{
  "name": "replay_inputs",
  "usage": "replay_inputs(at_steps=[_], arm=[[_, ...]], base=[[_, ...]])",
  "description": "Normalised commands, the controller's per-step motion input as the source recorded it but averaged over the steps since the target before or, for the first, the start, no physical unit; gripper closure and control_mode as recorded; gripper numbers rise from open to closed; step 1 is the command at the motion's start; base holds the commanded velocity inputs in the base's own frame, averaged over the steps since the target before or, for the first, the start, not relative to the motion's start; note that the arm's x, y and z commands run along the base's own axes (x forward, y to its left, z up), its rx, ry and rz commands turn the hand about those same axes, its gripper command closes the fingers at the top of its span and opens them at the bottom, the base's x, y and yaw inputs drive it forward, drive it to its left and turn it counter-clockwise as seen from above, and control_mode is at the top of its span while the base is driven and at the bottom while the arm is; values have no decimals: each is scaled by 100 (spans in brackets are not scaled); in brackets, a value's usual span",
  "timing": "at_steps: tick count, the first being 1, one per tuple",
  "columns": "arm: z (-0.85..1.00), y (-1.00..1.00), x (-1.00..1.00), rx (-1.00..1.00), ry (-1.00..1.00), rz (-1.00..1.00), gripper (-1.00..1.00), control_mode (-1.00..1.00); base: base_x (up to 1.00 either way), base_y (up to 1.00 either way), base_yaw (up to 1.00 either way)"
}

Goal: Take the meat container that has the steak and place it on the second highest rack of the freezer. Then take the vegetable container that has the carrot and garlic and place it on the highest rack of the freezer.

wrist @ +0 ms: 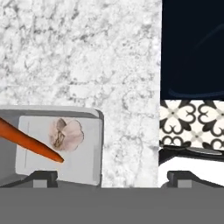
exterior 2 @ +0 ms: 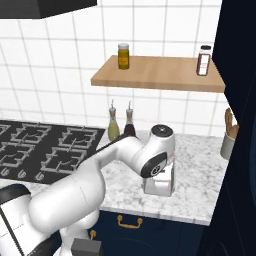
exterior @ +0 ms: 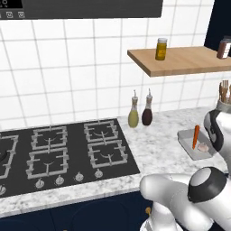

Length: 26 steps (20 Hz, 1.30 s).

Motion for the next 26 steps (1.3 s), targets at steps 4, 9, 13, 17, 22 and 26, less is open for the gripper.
replay_inputs(at_steps=[4, 9, 13, 17, 22, 26], arm=[[-38, -17, 3, 0, 0, 4, -100, -100], [-24, 0, 7, 0, 0, 0, -100, -100], [-14, 11, 4, 0, 0, 0, -100, -100], [-12, 31, 10, 0, 0, 1, -100, -100], [-11, 30, 20, -1, 0, 0, -100, -100], [-14, 13, 23, -1, 0, 0, -100, -100]], base=[[0, 0, 0], [0, 0, 0], [0, 0, 0], [0, 0, 0], [0, 0, 0], [0, 0, 0]])
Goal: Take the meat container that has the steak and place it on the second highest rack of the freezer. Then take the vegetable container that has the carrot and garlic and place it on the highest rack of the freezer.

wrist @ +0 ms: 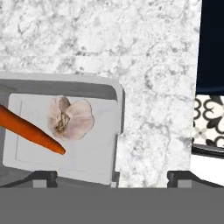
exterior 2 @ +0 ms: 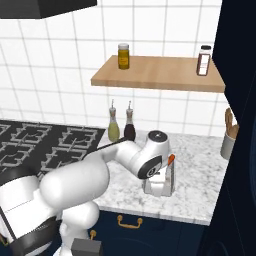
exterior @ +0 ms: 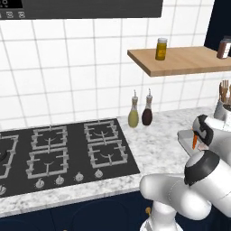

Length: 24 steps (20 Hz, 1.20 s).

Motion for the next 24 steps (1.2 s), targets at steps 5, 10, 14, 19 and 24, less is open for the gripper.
replay_inputs(at_steps=[5, 10, 14, 19, 24], arm=[[-26, 0, 1, 0, 0, 0, -100, -100], [-26, 0, 0, 0, 3, 0, -100, -100], [-31, 0, 0, 0, 2, 0, -100, -100], [-30, 0, 0, 0, 0, 0, -100, -100], [-16, 0, 1, 0, 0, 0, -100, -100]], base=[[0, 0, 0], [0, 0, 0], [0, 0, 0], [0, 0, 0], [0, 0, 0]])
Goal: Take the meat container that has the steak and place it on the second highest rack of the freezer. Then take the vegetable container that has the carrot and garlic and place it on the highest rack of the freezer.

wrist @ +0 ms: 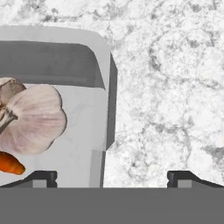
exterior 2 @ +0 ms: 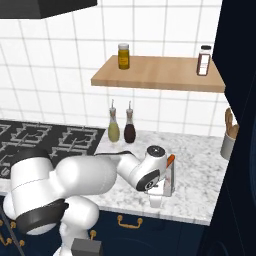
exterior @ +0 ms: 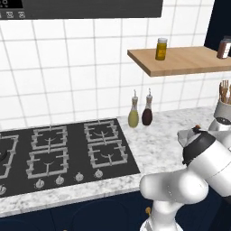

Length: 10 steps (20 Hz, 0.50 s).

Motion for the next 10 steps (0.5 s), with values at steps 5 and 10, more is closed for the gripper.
replay_inputs(at_steps=[5, 10], arm=[[-27, 0, 2, 0, 0, 0, -100, -100], [-25, 0, 0, -1, 0, 0, -100, -100]], base=[[0, 0, 0], [0, 0, 0]])
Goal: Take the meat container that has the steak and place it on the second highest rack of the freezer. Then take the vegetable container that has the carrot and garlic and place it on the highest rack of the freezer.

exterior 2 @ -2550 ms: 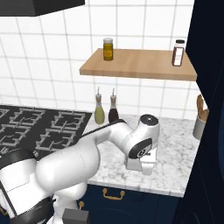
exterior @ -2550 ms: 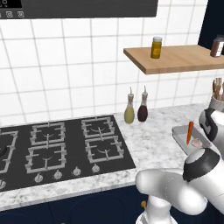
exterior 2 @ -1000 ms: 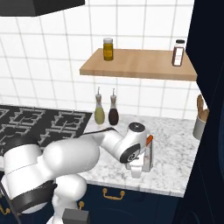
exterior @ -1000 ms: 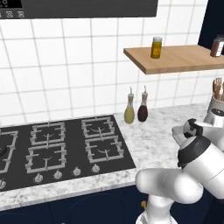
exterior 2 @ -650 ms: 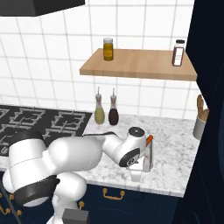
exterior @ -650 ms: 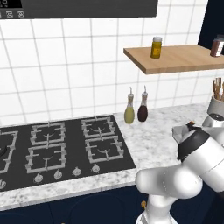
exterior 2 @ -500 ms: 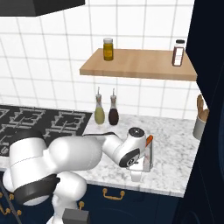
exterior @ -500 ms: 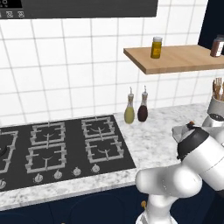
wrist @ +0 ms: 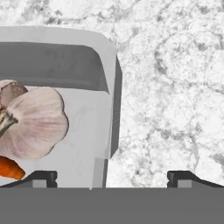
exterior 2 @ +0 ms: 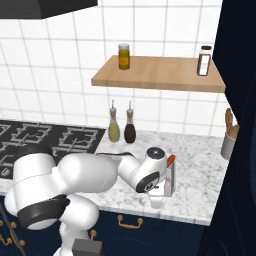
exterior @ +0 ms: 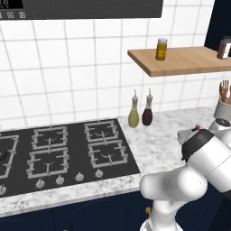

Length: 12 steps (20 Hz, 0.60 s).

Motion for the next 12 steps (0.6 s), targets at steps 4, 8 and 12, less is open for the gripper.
replay_inputs(at_steps=[4, 8, 12], arm=[[0, 0, 0, 0, 0, 0, -100, -100], [0, 0, 0, 0, 0, 0, -100, -100], [0, 0, 0, 0, 0, 0, 100, -100]], base=[[0, 0, 0], [0, 0, 0], [0, 0, 0]])
